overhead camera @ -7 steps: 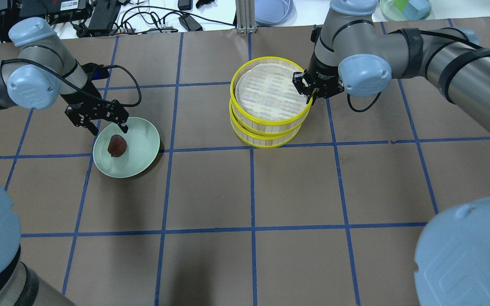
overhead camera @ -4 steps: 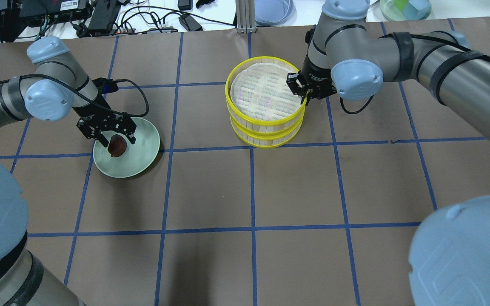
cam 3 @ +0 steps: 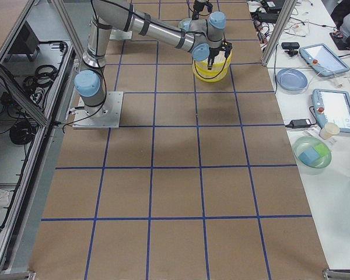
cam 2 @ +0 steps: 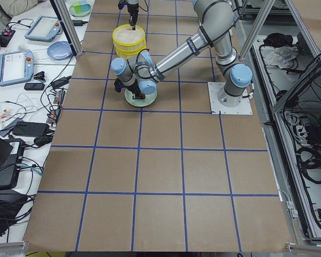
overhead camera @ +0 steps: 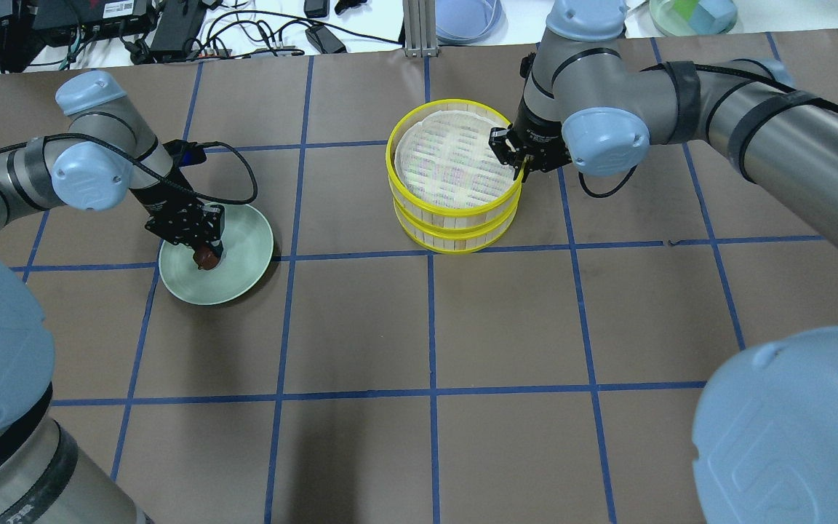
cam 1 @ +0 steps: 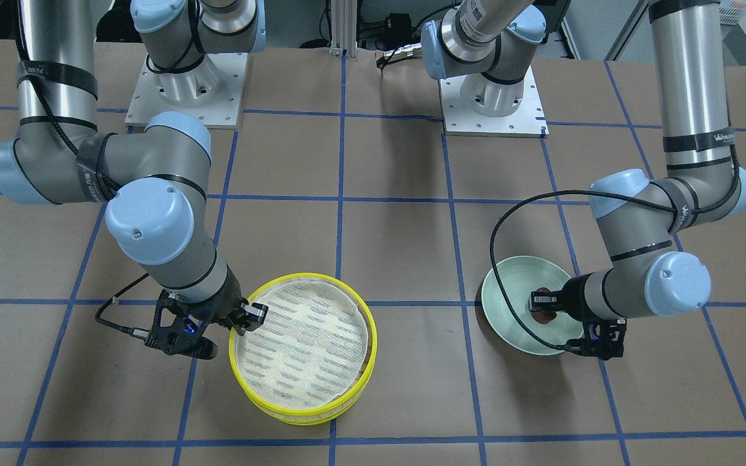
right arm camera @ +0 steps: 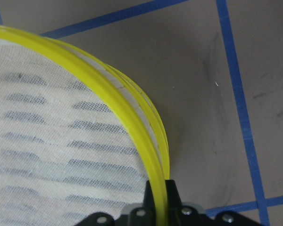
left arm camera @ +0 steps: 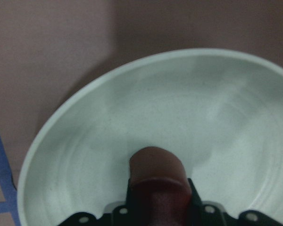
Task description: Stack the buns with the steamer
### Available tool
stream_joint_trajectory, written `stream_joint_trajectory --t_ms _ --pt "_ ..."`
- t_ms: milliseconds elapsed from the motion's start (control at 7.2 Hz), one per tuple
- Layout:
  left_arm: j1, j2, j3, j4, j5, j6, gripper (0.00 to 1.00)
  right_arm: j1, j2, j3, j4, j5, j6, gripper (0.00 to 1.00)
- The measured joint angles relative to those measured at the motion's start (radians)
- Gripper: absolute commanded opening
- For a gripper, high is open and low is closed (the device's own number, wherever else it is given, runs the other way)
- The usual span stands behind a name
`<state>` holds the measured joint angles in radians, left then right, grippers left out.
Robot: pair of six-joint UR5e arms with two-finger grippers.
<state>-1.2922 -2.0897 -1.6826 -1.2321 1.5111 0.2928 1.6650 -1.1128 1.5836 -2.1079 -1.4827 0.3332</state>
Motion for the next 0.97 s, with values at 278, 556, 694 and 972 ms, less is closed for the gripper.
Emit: stream_joint_trajectory --t_ms 278,556,694,972 --pt "-0.001 0.010 0.007 0.013 0.015 -0.025 0.00 -0.001 0.001 0.001 -0.003 -0.005 0.003 0.00" --pt "-0.007 0.040 0.047 0.012 0.102 -0.039 0.00 -0.001 0.000 0.001 -0.003 -0.005 0.008 0.15" --pt "-0.013 0.058 0.072 0.009 0.122 -0.044 0.00 -0.001 0.001 0.001 -0.003 -0.006 0.009 0.24" --pt "-0.042 0.113 0.113 0.003 0.100 -0.081 0.00 -0.001 0.003 0.003 0.003 -0.007 0.009 0.43"
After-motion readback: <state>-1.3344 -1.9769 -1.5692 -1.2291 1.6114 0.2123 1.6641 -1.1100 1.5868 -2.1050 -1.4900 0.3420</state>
